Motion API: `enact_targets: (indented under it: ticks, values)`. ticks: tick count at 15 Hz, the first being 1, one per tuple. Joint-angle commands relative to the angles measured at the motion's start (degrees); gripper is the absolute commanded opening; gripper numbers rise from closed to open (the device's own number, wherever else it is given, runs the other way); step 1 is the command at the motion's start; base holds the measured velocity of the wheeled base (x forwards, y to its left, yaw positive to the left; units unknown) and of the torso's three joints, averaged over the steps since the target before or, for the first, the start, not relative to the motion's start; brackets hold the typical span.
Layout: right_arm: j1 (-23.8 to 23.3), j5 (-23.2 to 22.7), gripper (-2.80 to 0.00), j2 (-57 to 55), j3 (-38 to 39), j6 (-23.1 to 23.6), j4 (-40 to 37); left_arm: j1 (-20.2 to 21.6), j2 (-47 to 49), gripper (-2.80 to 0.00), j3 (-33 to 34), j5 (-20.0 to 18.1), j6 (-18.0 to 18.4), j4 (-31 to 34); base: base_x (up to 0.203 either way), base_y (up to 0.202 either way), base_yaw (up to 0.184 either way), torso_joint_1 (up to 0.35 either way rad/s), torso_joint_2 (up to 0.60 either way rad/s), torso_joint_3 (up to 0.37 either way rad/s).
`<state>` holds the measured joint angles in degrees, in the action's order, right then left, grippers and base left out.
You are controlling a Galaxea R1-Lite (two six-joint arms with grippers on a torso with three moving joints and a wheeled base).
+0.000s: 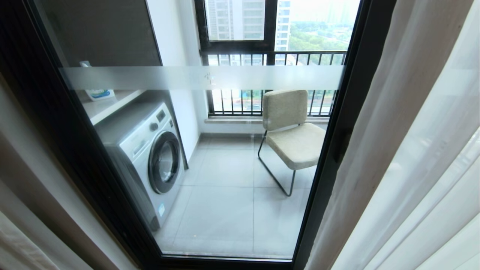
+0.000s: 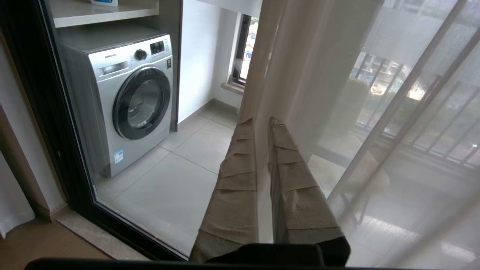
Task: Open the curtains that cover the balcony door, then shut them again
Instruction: Pull the inner curtains open on both sides
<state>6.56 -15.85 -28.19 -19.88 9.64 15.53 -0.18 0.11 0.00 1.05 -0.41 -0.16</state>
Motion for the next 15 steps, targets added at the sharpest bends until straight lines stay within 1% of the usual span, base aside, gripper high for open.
enact_targets:
  ticks: [1,7,12,15]
  values:
    - [0.7,-0.3,0.00,-8.3,-6.6,0.0,-1.2,0.0,0.0,-2.80,0.0,0.1,-0.1,0.0,0.000,0.000,0.000,0.000,0.00,0.000]
    - [1.0,-0.3,0.00,-22.4,-19.7,0.3,-0.2,0.0,0.0,-2.80,0.0,0.1,0.0,0.0,0.000,0.000,0.000,0.000,0.00,0.000]
    - [1.1,-0.3,0.00,-34.0,-26.9,0.2,7.5,0.0,0.0,-2.80,0.0,0.0,0.0,0.0,0.000,0.000,0.000,0.000,0.00,0.000]
    - [2.0,-0.3,0.00,-39.3,-30.5,-2.1,10.6,0.0,0.0,-2.80,0.0,0.1,-0.1,0.0,0.000,0.000,0.000,0.000,0.00,0.000]
